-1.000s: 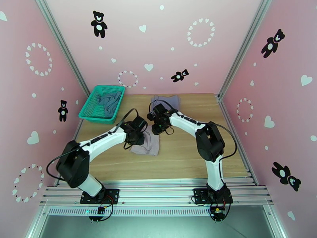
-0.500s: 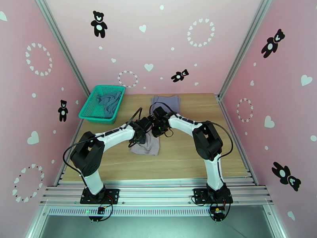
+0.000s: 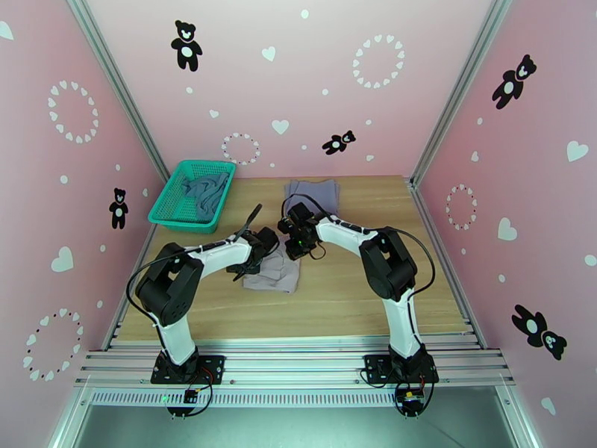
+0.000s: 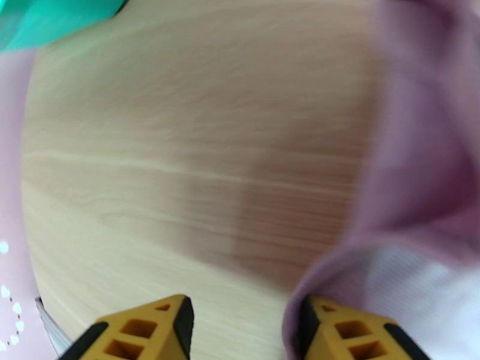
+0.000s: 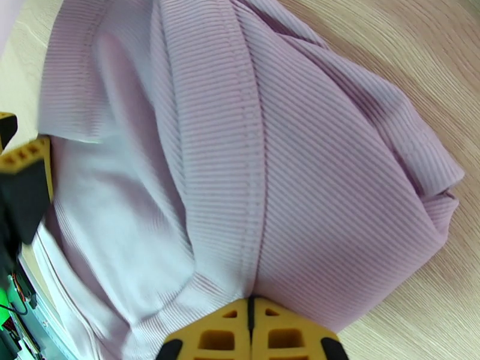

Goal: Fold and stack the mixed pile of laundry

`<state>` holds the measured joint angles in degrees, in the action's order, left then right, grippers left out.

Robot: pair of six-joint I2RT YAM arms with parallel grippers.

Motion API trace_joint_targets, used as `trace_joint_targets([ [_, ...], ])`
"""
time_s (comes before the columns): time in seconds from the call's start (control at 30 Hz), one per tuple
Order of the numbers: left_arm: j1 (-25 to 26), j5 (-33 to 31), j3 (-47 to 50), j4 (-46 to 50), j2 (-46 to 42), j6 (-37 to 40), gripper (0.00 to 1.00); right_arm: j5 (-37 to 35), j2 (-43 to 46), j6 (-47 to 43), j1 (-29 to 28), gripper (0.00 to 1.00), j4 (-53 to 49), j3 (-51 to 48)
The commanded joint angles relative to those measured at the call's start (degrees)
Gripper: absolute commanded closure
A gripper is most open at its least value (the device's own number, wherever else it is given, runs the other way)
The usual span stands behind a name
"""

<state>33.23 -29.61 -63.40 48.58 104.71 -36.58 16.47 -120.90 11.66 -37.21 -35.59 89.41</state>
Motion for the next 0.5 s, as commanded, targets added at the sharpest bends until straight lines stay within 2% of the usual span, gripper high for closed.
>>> trace_joint_targets([
  [0.0, -1.6, -1.0, 1.8, 0.0, -1.7, -1.7, 0.47, 0.4, -1.2, 0.8, 0.0, 0.96, 0.2, -1.0],
  [0.2, -2.6, -0.2, 1.3, -1.3, 0.1, -1.2, 0.47, 0.7, -0.9, 1.5, 0.0, 0.96, 0.4, -1.5],
  [0.33, -2.6, 2.0, -1.8, -0.8, -3.0, 1.0, 0.46, 1.3, -0.4, 1.9, 0.0, 0.95, 0.0, -1.0],
  [0.47, -2.5, 2.1, -7.4, 4.3, -8.5, 2.2, 0.35, 2.9, 1.4, 1.2, 0.0, 0.91, -1.7, 1.4],
])
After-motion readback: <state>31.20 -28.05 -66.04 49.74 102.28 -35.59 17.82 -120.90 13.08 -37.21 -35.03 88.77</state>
